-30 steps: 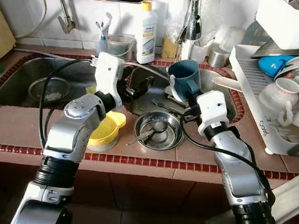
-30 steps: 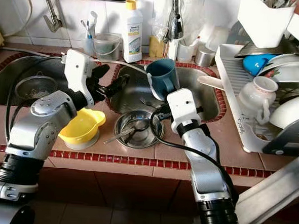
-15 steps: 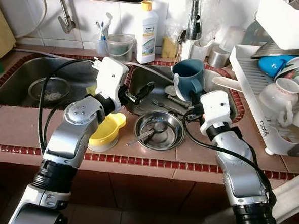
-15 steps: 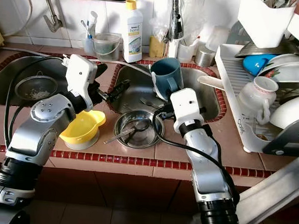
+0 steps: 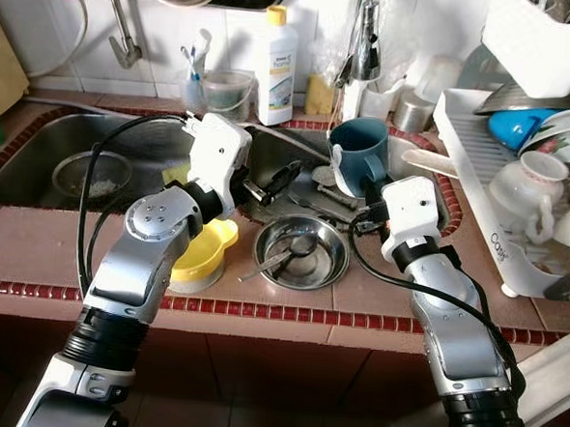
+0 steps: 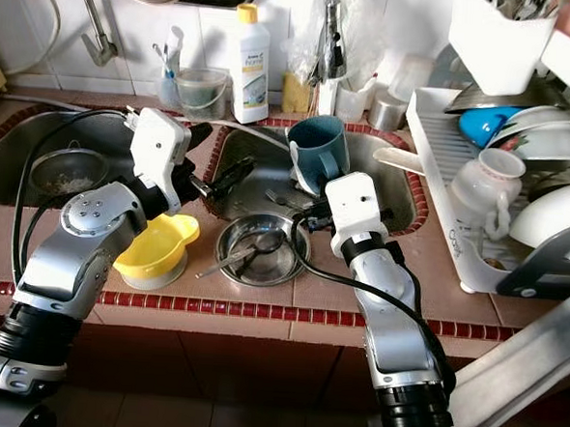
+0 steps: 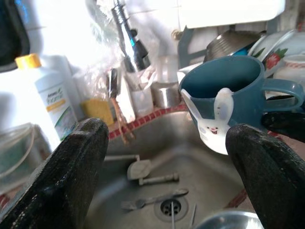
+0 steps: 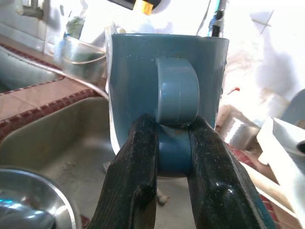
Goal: Kitchen organization
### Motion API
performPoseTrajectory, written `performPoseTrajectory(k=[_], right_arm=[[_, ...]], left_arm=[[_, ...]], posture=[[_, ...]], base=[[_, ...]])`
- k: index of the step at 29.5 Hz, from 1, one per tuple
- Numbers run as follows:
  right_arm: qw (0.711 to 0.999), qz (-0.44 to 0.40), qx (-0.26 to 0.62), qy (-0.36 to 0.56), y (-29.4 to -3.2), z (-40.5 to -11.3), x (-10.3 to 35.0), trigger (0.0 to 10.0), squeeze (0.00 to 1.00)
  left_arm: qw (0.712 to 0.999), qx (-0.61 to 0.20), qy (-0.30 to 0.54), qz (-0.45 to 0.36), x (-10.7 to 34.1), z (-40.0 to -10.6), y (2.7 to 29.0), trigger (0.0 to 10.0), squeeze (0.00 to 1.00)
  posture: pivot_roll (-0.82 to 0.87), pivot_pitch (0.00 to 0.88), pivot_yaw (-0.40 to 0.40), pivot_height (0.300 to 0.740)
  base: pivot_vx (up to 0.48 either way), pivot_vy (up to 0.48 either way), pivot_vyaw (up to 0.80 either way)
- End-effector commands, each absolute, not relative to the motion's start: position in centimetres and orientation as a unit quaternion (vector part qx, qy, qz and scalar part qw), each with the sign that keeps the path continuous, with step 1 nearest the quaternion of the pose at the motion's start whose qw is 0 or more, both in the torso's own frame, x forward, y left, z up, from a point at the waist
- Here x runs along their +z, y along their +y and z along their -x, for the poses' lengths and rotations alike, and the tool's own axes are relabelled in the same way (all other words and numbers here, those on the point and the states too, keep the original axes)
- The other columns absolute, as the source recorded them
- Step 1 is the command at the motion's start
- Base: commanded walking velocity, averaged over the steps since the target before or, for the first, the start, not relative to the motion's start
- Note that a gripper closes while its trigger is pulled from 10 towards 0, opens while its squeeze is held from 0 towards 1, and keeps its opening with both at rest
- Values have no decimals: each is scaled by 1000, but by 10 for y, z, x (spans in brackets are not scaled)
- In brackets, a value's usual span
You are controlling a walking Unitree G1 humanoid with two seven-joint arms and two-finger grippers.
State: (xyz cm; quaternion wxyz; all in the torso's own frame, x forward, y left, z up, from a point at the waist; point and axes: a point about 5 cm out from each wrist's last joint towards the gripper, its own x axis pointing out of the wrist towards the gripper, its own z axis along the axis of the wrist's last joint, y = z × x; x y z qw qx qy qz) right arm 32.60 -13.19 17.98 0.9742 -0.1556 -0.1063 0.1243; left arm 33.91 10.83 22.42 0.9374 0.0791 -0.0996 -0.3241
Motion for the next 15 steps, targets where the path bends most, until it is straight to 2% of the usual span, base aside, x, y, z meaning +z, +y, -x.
performPoseTrajectory(k=[1, 15], right_arm=[[974, 153, 118, -115, -133, -325, 183, 10000, 0], [974, 154, 117, -114, -134, -325, 183, 10000, 0]], left_arm=[[934, -330, -106, -92, 226, -337, 108, 10000, 0], [932, -336, -104, -86, 227, -337, 106, 10000, 0]], posture=[[-136, 70, 47, 740], [-136, 69, 49, 740]], base=[[285, 0, 0], [265, 0, 0]])
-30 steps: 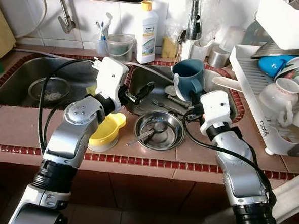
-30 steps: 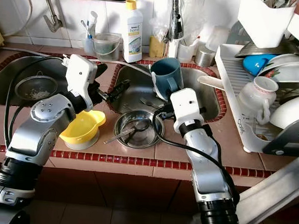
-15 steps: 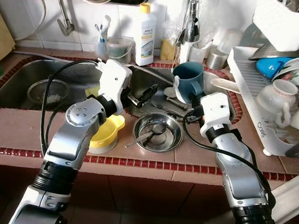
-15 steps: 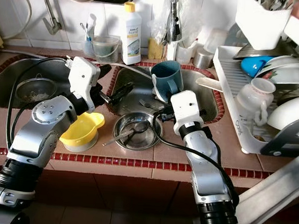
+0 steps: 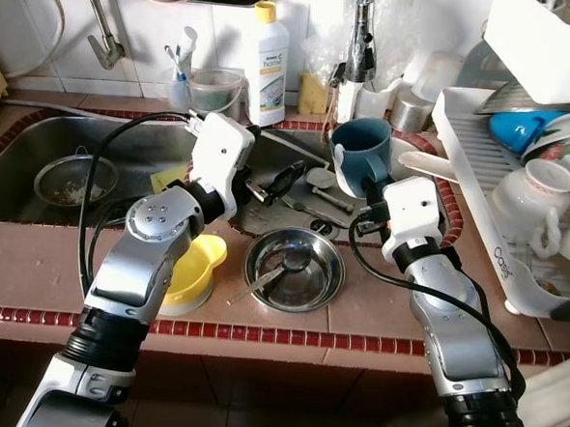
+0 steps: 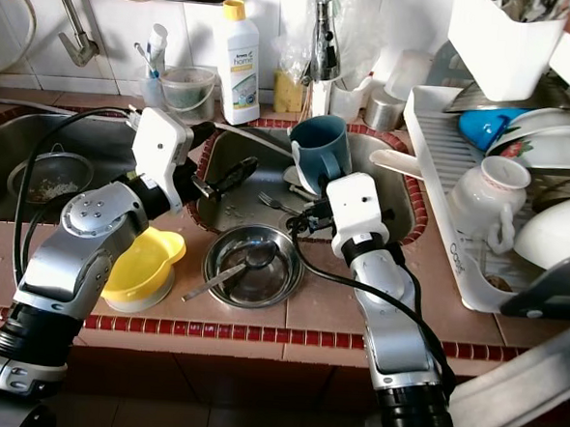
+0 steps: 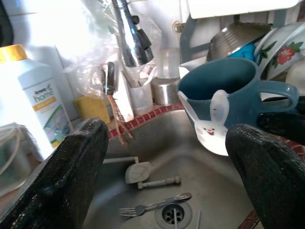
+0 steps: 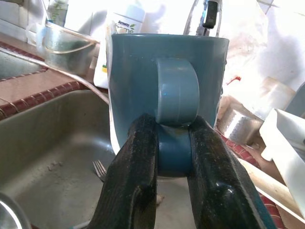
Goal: Kitchen organization
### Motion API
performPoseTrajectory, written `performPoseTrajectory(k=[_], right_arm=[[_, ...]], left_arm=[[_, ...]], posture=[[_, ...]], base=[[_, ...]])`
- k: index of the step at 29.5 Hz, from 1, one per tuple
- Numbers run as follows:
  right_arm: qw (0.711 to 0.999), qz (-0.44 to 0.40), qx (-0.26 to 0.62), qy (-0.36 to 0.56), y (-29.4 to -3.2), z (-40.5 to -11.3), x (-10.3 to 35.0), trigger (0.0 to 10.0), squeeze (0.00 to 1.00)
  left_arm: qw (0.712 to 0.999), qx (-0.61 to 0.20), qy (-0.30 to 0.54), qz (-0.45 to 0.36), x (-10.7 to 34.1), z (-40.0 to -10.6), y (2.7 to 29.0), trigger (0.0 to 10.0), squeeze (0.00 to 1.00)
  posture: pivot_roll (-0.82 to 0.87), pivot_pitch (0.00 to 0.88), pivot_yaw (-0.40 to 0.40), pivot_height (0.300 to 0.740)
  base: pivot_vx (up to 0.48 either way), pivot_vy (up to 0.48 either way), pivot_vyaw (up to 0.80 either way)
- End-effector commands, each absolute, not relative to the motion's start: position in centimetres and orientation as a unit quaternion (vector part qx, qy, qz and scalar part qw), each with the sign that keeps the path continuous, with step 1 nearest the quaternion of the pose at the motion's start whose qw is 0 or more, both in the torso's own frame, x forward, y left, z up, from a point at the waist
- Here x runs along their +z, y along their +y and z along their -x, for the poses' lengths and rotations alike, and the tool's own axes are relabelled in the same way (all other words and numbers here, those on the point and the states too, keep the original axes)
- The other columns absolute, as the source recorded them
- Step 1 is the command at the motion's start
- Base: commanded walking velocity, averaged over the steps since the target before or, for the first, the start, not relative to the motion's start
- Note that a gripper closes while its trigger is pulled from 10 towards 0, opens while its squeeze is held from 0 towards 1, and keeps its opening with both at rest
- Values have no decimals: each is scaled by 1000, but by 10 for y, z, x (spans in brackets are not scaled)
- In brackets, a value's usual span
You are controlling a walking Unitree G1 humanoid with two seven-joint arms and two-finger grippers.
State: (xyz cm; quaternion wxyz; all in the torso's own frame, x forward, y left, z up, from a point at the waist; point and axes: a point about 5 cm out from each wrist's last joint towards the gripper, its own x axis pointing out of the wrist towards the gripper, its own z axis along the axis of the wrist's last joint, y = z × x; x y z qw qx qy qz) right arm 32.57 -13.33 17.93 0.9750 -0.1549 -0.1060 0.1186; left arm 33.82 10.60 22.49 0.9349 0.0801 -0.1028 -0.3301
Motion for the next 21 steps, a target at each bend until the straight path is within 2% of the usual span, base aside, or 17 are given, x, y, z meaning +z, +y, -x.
performPoseTrajectory(k=[1, 21], right_arm=[[974, 154, 117, -114, -134, -325, 183, 10000, 0], [974, 153, 121, -113, -132, -324, 182, 10000, 0]], left_arm=[[932, -336, -104, -85, 227, -337, 106, 10000, 0], [931, -342, -100, -76, 226, -336, 105, 10000, 0]], posture=[[-136, 69, 49, 740], [-138, 65, 46, 740]], base=[[251, 0, 0], [275, 0, 0]])
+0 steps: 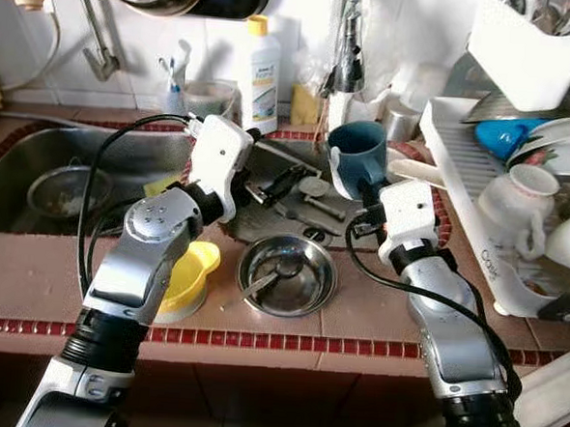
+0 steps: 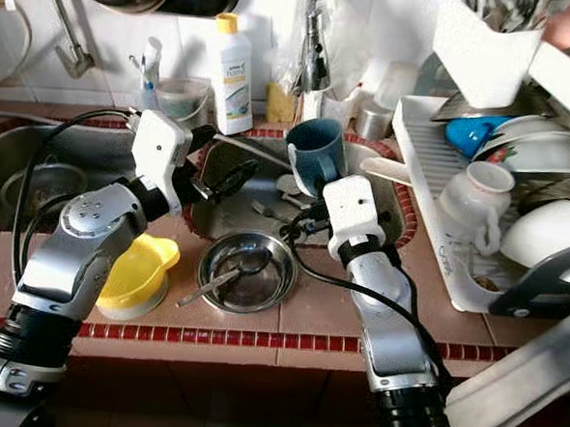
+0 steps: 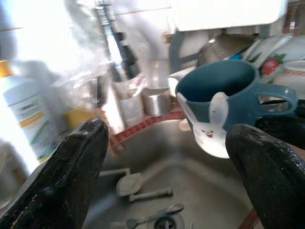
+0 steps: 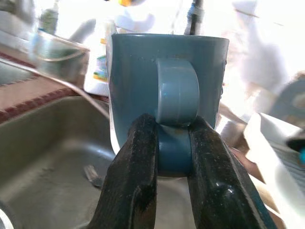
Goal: Kitchen organization
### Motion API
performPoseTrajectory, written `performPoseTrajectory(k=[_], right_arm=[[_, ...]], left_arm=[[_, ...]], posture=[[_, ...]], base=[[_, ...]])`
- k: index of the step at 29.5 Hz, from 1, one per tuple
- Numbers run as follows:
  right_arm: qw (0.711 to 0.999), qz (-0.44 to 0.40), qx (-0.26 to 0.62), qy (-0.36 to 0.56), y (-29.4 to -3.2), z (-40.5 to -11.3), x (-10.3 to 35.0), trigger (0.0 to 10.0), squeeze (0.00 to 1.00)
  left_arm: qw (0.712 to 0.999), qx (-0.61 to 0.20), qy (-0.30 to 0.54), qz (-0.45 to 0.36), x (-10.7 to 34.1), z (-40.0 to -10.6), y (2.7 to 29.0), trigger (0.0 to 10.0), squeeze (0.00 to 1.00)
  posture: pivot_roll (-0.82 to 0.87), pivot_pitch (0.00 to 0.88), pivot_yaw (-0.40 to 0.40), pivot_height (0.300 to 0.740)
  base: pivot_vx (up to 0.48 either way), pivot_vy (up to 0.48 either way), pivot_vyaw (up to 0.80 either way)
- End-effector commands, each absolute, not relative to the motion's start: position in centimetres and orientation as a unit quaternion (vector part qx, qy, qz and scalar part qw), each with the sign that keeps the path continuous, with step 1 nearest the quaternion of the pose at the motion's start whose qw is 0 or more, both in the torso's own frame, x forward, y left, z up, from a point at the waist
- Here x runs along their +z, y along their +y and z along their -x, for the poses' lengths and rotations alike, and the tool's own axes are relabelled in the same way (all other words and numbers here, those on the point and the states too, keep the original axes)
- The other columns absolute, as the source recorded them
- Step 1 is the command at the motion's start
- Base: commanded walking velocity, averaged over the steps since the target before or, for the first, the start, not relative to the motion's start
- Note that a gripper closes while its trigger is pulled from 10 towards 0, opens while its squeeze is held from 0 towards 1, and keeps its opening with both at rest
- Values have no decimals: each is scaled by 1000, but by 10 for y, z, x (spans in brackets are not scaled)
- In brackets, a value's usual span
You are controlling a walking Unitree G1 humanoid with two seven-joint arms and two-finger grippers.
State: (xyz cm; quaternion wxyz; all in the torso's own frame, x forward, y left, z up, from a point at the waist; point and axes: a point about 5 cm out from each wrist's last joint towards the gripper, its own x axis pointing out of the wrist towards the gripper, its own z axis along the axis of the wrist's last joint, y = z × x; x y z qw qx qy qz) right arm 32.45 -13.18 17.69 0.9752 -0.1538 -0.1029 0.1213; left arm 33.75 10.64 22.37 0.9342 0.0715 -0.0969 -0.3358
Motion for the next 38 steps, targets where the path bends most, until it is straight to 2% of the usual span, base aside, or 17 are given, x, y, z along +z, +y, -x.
performPoseTrajectory(k=[1, 7, 38], right_arm=[[974, 153, 122, -113, -131, -324, 182, 10000, 0], [974, 153, 122, -111, -131, -324, 181, 10000, 0], [974, 144, 120, -124, -129, -324, 189, 10000, 0]], left_arm=[[931, -342, -100, -77, 226, -336, 105, 10000, 0], [930, -345, -104, -76, 227, -335, 104, 10000, 0], [928, -349, -105, -80, 229, -331, 107, 10000, 0]], posture=[[-138, 67, 47, 740], [-137, 69, 47, 740], [-139, 72, 51, 740]], base=[[292, 0, 0], [287, 0, 0], [0, 0, 0]])
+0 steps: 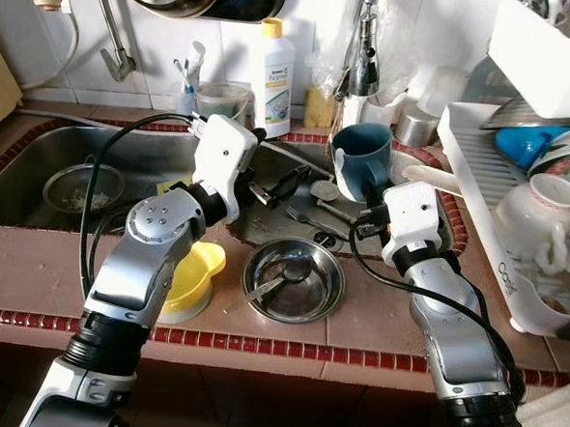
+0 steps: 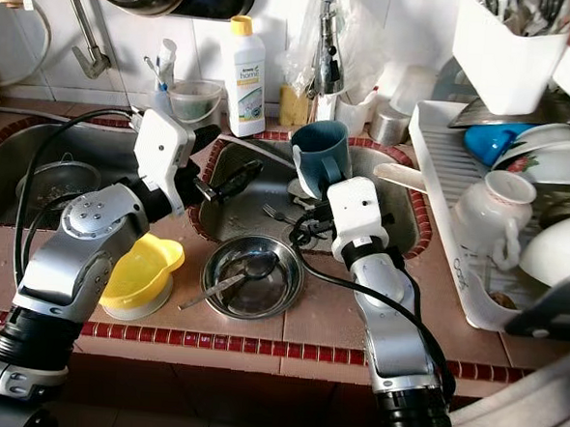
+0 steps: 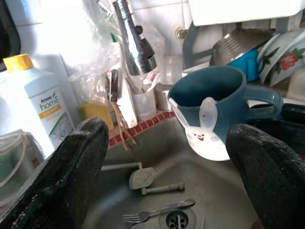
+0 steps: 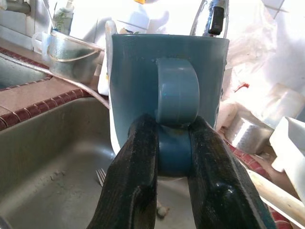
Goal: Kitchen organization
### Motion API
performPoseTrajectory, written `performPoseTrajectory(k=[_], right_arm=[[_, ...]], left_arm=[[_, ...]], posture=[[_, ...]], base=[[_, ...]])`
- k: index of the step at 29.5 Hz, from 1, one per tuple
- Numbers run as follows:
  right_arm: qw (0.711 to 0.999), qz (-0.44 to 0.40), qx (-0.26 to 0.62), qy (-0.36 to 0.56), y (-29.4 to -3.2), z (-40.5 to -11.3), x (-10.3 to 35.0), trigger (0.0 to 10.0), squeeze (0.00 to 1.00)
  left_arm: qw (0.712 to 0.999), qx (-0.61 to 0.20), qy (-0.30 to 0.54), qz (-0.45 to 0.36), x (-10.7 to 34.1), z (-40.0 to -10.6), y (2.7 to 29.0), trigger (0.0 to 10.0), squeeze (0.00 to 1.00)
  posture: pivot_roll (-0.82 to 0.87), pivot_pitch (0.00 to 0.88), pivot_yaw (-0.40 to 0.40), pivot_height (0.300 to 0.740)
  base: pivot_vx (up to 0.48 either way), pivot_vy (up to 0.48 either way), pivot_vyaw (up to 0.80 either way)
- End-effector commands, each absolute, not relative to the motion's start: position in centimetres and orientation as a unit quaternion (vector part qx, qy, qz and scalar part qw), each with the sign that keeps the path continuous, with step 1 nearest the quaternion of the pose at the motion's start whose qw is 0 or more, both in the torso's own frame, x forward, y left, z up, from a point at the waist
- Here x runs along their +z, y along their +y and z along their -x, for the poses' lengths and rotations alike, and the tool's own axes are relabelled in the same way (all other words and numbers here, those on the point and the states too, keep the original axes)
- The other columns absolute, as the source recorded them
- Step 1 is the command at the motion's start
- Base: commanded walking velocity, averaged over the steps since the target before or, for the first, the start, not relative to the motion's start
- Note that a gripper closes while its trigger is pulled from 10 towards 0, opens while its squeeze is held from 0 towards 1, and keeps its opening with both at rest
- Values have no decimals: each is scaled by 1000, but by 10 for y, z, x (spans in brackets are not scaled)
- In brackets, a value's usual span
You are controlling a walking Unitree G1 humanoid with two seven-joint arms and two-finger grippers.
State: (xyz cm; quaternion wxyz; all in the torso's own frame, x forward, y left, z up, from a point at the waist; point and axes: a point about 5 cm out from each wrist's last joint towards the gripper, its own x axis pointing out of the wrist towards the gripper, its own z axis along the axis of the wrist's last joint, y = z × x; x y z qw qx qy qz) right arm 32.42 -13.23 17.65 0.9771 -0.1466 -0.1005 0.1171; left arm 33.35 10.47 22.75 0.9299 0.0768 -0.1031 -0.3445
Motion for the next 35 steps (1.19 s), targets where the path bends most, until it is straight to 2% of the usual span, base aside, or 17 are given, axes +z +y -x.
performPoseTrajectory(k=[1, 22, 29, 35], right_arm=[[974, 143, 120, -126, -129, -324, 190, 10000, 0], [974, 105, 143, -142, -104, -309, 200, 10000, 0], [978, 96, 126, -132, -106, -309, 195, 10000, 0], [984, 93, 95, -120, -119, -312, 190, 10000, 0]], left_arm=[[928, -349, -106, -81, 229, -331, 107, 10000, 0], [926, -352, -99, -89, 230, -332, 110, 10000, 0], [925, -357, -95, -94, 229, -332, 111, 10000, 0], [923, -358, -94, -101, 229, -332, 114, 10000, 0]], posture=[[-139, 72, 51, 740], [-145, 87, 68, 740], [-142, 86, 78, 740], [-141, 86, 83, 740]], base=[[0, 0, 0], [0, 0, 0], [0, 0, 0], [0, 0, 0]])
